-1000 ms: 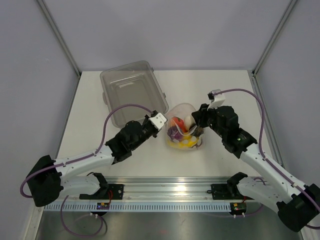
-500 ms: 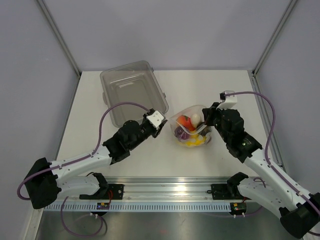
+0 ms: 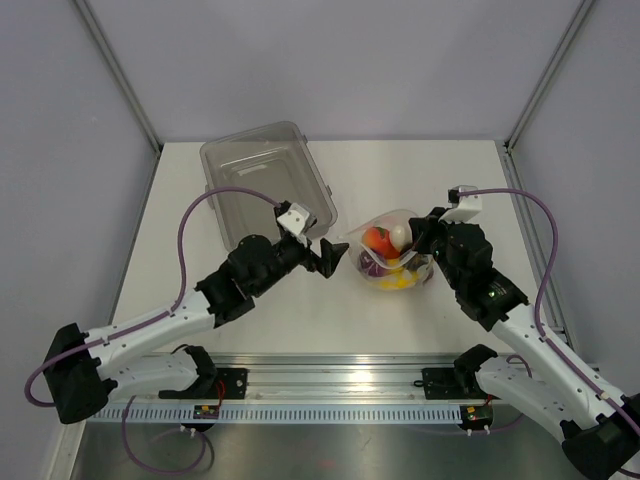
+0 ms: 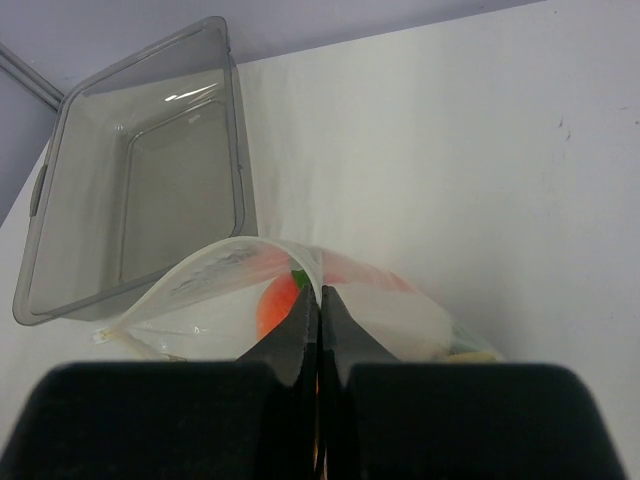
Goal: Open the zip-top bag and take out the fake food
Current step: Open the zipper of the food storage bag at the center of the board.
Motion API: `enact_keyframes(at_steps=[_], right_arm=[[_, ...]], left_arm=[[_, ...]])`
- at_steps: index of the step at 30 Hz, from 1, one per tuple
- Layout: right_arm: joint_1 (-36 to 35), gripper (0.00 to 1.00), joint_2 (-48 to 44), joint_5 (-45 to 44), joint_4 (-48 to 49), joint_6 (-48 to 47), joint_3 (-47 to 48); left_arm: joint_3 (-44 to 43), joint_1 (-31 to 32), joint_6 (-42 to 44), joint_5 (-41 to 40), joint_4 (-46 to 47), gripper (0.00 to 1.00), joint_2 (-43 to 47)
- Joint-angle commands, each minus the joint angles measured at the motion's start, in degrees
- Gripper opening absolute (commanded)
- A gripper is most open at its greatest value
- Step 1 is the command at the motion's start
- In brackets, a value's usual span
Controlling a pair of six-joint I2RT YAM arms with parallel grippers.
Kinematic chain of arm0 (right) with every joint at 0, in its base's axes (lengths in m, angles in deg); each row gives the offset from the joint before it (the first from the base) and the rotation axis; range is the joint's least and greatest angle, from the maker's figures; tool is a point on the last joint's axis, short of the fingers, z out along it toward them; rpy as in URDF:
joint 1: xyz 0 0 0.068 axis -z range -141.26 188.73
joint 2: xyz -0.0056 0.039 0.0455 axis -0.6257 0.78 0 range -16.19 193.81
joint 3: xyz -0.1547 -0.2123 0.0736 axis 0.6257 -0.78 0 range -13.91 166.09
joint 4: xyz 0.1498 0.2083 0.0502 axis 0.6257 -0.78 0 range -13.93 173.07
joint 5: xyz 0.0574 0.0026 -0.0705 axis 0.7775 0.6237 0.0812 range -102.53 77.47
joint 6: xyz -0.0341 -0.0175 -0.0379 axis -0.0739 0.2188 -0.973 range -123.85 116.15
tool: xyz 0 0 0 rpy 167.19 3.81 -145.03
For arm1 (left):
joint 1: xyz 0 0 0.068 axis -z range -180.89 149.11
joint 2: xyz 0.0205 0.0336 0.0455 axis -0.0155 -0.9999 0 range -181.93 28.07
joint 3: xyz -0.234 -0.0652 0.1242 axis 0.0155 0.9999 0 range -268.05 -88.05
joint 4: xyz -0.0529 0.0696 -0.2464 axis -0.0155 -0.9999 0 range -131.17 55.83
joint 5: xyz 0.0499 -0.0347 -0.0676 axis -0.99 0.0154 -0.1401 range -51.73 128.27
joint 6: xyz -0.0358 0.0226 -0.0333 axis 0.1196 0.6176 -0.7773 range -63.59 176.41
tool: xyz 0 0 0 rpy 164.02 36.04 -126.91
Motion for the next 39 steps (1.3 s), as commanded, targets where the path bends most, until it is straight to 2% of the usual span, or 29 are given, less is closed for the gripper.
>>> enact_keyframes(at_steps=[1, 3, 7, 9, 10, 13, 16, 20, 24, 32, 39], right_arm=[[-0.1, 0.0, -0.3, -0.5, 2.2, 1.2, -0.1], [-0.1, 0.0, -0.3, -0.5, 2.2, 1.3, -0.3], [-0.1, 0.0, -0.5, -0.5, 2.2, 1.6, -0.5], [-0.1, 0.0, -0.3, -0.7, 2.2, 1.7, -0.5], [-0.1, 0.0, -0.4, -0.7, 2.3, 1.8, -0.5], [-0.1, 0.0, -0.3, -1.1, 2.6, 2.2, -0.6], [-0.1, 0.0, 0.0, -0.9, 3.2, 2.6, -1.0], [-0.1, 0.0, 0.1, 0.2, 3.9, 2.8, -1.2], [-0.2, 0.0, 0.1, 0.8, 4.8, 3.0, -1.8], [-1.9, 0.0, 2.5, 0.2, 5.9, 3.3, -1.4], [-5.3, 0.0, 3.3, -3.0, 6.2, 2.0, -1.2]], left_arm=[[-7.8, -0.2, -11.4, -5.5, -7.7, 0.99, -3.3], [-8.9, -0.2, -14.3, -8.5, -9.3, 0.99, -3.9], [-6.9, -0.2, -26.3, -13.9, -8.9, 0.99, -1.4], [-4.9, -0.2, -31.0, -14.1, -7.7, 0.99, 0.5], [-3.7, -0.2, -37.1, -14.4, -5.9, 0.99, 1.3], [-0.9, -0.2, -48.5, -15.0, -5.5, 0.99, 3.8], [-3.3, -0.1, -54.1, -13.2, -10.8, 0.98, 3.5], [-5.7, -0.1, -58.8, -11.1, -14.5, 0.97, -0.2], [-6.4, -0.1, -61.1, -9.0, -13.5, 0.91, -3.9], [-5.7, 0.6, -63.1, -8.6, -12.5, 0.87, -4.7], [-7.0, 2.7, -65.4, -7.6, -13.4, 0.8, -6.7]])
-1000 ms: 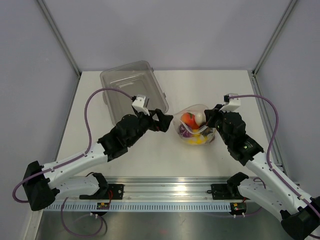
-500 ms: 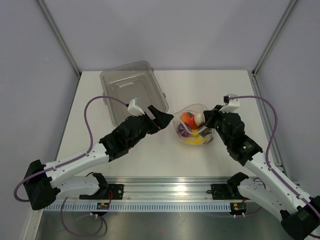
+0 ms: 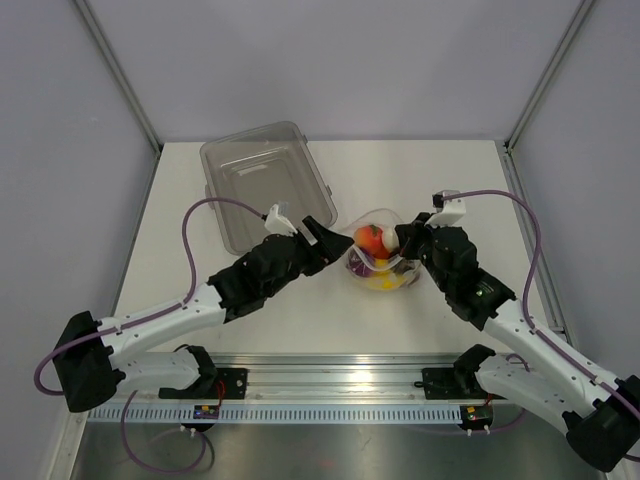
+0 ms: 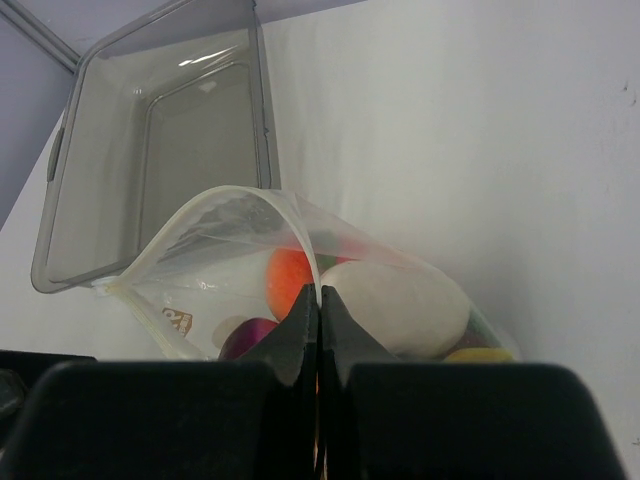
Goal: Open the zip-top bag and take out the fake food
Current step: Open the zipper of the food storage bag at the center of the board.
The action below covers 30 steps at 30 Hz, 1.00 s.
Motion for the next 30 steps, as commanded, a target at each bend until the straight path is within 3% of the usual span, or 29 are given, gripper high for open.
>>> enact_keyframes(at_steps=[1, 6, 18, 23, 30], right_arm=[[-1.8, 0.0, 0.3, -3.0, 3.4, -1.0, 0.9], [-2.9, 0.0, 1.0, -4.7, 3.4, -1.6, 1.2], [-6.8, 0.0, 1.0, -7.9, 6.6, -3.4, 0.7], [-8.7, 0.0, 1.3, -8.9, 7.6, -4.5, 0.6], [-10.1, 0.0, 1.7, -10.3, 7.8, -5.1, 0.6]], left_arm=[[-3.2, 1.7, -2.1, 1.2, 0.9, 0.79, -1.5], [-3.9, 4.3, -4.2, -0.6, 0.1, 0.77, -3.5], [-3.6, 4.4, -5.0, -6.9, -0.5, 0.58, -5.4], [-3.0, 3.9, -5.5, -11.1, -1.1, 0.55, -5.1], [-3.4, 2.1, -6.9, -10.1, -1.4, 0.52, -7.5]])
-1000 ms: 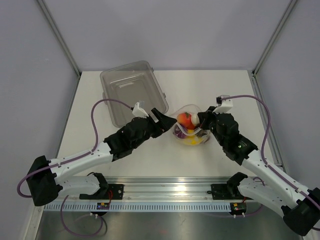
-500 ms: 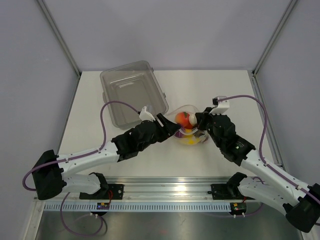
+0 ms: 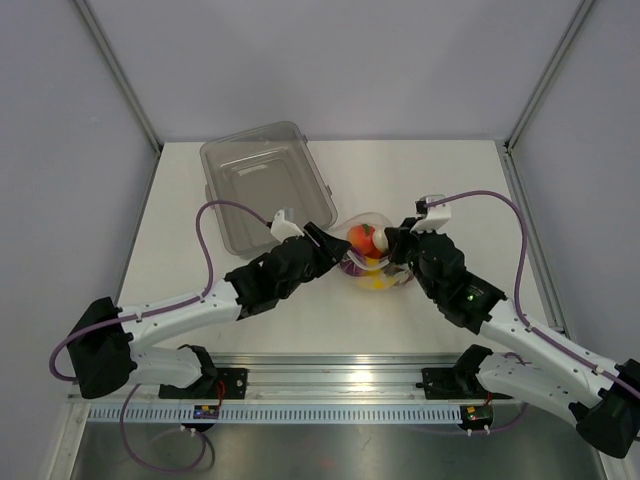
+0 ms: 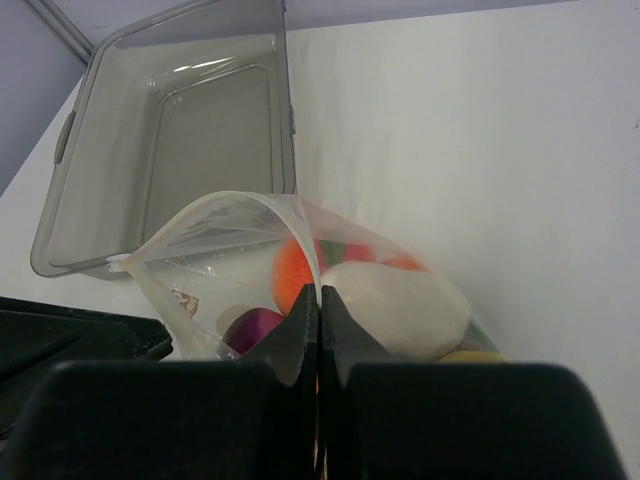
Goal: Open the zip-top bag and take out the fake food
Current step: Open the zipper of the food storage bag at the center of the board.
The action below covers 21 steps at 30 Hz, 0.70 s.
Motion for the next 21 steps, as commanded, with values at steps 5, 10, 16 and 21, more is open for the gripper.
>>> enact_keyframes(at_steps=[5, 10, 16, 21], right_arm=[[-1.7, 0.0, 0.5, -3.2, 4.9, -1.6, 0.7], [-2.4, 0.0, 1.2, -3.7, 5.1, -2.2, 0.7], [-3.6, 0.0, 2.1, -4.6, 5.2, -3.1, 1.2], [-4.4, 0.0, 2.7, -5.5, 5.4, -3.7, 1.5]], left_arm=[[-2.7, -1.0, -0.9, -3.5, -0.6, 0.51, -2.8], [-3.2, -1.4, -0.5, -3.6, -0.5, 0.49, -3.6], [-3.4, -2.4, -1.2, -3.7, -1.6, 0.42, -3.7], [-3.3, -2.4, -1.1, -3.3, -1.8, 0.31, -3.0]])
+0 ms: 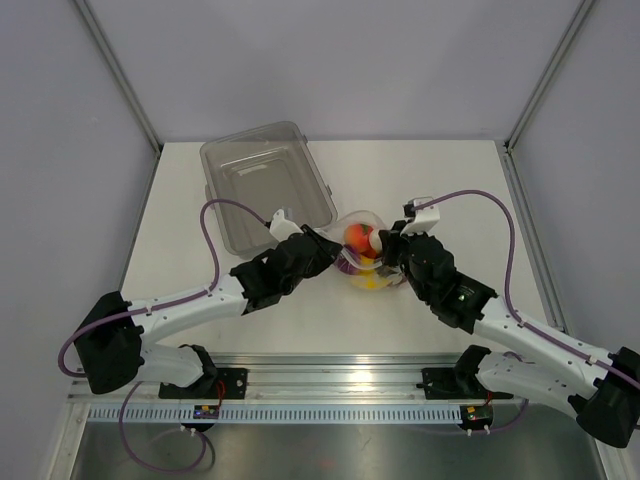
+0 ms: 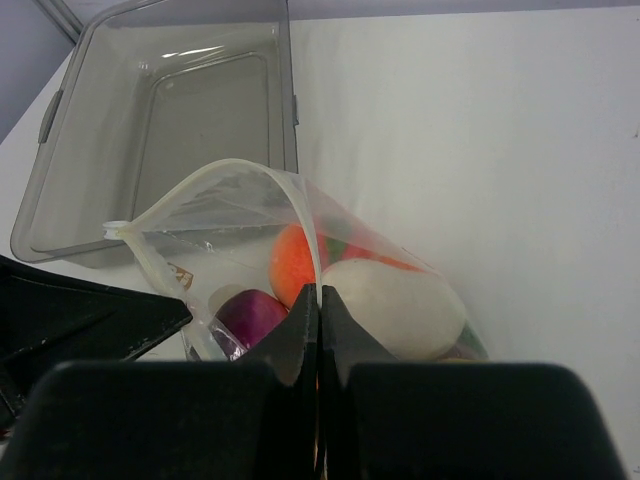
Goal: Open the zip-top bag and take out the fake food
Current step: Open the zipper of the food storage bag at the center of the board.
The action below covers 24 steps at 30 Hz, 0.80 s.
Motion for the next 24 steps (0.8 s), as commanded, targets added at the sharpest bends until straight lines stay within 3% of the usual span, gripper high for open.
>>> enact_keyframes(at_steps=[1, 7, 10, 24], right_arm=[[-1.0, 0.0, 0.4, -2.6, 3.6, -1.3, 1.5], [-1.2, 0.0, 0.0, -3.7, 4.2, -1.5, 1.0], [-1.3, 0.0, -0.3, -4.8, 4.9, -1.5, 0.6], [-1.3, 0.0, 1.9, -13.9, 12.1, -4.6, -2.2]], left_arm=[[-2.3, -0.1, -0.2, -2.0, 1.1, 0.26, 0.5], [-2.6, -0.2, -0.1, -2.1, -0.5, 0.05, 0.8], [-3.1, -0.2, 0.0, -2.1, -1.8, 0.0, 1.2], [-3.4, -0.2, -1.1, 2.5, -8.6, 0.0, 6.7]])
